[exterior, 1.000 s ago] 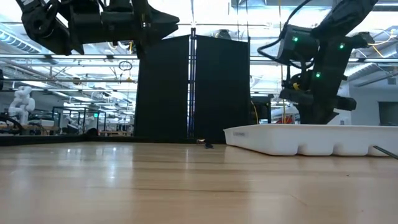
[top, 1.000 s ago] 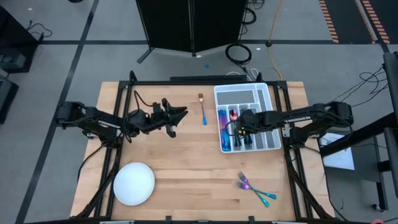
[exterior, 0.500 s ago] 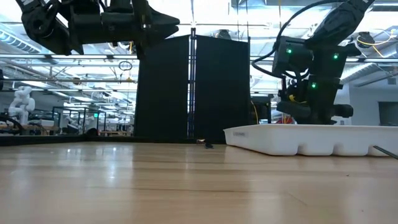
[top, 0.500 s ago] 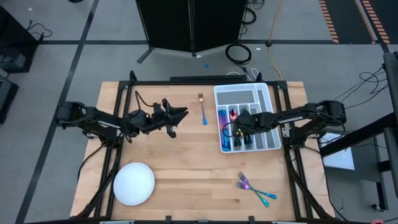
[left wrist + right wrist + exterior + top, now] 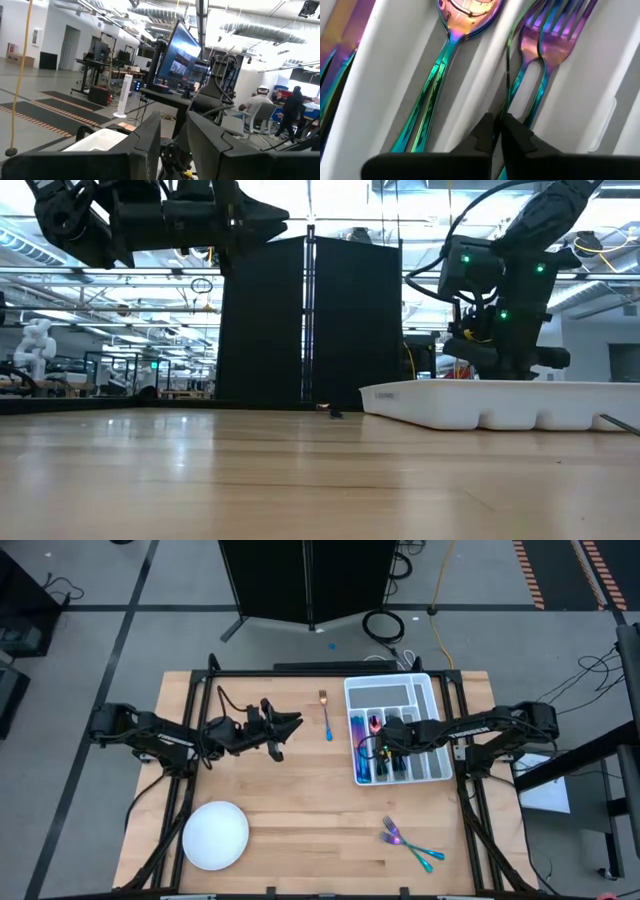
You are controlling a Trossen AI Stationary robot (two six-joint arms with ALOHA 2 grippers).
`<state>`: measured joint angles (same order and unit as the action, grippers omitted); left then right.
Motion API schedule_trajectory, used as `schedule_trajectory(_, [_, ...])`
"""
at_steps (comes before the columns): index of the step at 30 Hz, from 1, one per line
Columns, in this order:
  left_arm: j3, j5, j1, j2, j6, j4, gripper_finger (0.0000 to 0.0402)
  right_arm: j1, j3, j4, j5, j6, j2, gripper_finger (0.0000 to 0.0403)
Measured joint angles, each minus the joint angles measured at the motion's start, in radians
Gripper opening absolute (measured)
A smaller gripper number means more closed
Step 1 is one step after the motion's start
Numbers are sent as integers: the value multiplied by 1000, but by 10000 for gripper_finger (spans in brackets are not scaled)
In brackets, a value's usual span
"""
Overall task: Sort silverware
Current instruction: Put the blue fork into the utensil organizer
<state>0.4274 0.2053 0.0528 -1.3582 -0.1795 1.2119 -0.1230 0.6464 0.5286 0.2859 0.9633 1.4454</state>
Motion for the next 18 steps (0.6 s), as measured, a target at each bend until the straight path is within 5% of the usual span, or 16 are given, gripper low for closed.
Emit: schedule_trajectory(18, [0, 0, 0, 0, -1, -2, 95, 1, 2, 94, 87, 85, -149, 1])
